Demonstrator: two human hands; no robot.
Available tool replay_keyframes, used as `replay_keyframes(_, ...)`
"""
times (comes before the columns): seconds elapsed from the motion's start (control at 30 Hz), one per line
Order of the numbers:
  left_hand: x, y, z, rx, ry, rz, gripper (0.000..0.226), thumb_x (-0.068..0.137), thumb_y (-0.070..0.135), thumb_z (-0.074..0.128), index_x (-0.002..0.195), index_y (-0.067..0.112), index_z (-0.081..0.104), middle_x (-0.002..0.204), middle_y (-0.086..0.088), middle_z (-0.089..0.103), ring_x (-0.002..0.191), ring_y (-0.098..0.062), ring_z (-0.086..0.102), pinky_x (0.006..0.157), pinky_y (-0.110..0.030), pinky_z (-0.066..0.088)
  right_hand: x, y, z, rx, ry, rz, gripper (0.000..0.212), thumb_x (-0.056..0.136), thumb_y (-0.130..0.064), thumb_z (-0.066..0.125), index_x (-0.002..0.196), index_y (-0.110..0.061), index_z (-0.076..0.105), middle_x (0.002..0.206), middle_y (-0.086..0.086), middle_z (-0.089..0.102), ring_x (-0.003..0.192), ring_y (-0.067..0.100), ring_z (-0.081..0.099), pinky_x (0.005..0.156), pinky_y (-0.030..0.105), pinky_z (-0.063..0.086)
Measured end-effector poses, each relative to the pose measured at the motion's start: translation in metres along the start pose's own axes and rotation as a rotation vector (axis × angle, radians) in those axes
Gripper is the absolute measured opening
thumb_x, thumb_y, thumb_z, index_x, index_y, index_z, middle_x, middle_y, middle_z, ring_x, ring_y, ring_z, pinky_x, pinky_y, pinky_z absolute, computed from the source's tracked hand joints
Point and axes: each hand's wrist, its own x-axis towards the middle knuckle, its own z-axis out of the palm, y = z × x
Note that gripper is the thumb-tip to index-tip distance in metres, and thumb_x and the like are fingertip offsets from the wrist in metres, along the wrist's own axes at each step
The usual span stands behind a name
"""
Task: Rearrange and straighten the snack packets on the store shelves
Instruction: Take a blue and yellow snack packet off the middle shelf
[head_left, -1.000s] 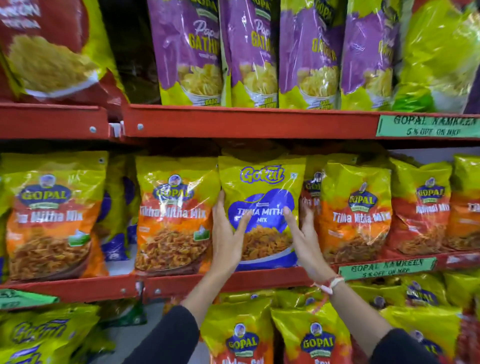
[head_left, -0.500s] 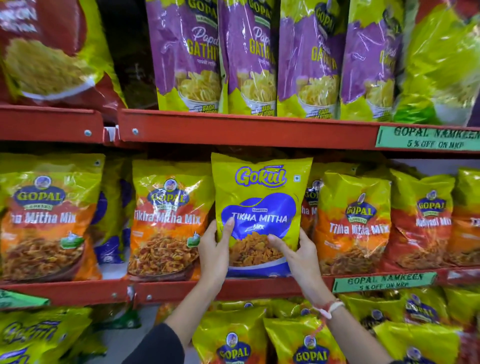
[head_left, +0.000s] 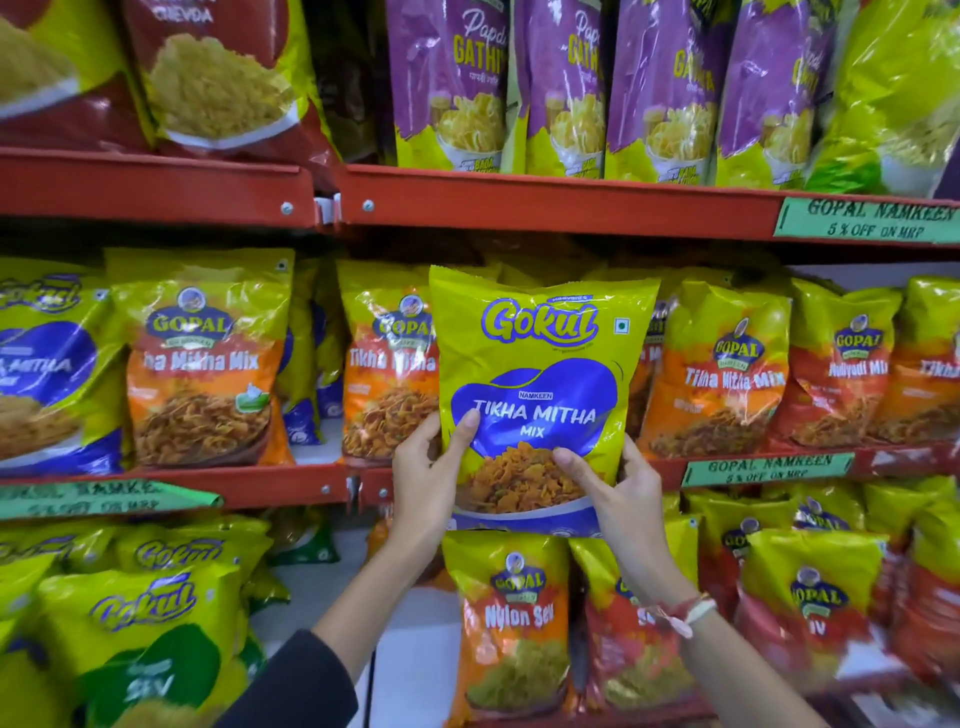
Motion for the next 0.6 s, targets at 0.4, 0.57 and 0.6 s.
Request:
replay_keyframes(0.4, -0.093, -0.082, -0.136, 0.133, 0.058, -0.364, 0.014, 0.083, 0.03, 0.069, 0.08, 0.018, 0.074, 0.074, 0.004, 0.075, 0.07, -0.012, 0.065, 0.068, -0.037, 0.055, -0.131, 0.075, 0.075, -0.041, -0.095, 0.377, 0.055, 0.061, -0.05, 0.086, 0.101, -0.015, 0.073, 0.098, 0.0, 0.081, 0.098, 0.024, 0.075, 0.088, 0.043, 0.058)
replay_keyframes(0.57, -0.112, -0.155, -0.188, 0.248, 0.078, -0.552, 0.057, 0.065, 0.059, 0.071, 0.072, 0.003, 0.069, 0.072, -0.008, 0.06, 0.071, -0.015, 0.049, 0.065, -0.036, 0.04, -0.159, 0.121, 0.106, -0.03, -0.201, 0.588, 0.024, 0.072, -0.023, 0.083, 0.094, -0.015, 0.076, 0.094, 0.003, 0.081, 0.088, 0.02, 0.073, 0.086, 0.041, 0.061)
replay_keyframes(0.6, -0.113, -0.162, -0.193, 0.268, 0.077, -0.589, 0.059, 0.066, 0.058, 0.072, 0.071, 0.0, 0.068, 0.071, -0.008, 0.058, 0.071, -0.015, 0.047, 0.062, -0.034, 0.038, -0.161, 0.132, 0.113, -0.014, -0.203, 0.661, 0.03, 0.069, -0.027, 0.085, 0.093, -0.012, 0.077, 0.097, 0.01, 0.08, 0.09, 0.024, 0.073, 0.09, 0.049, 0.059)
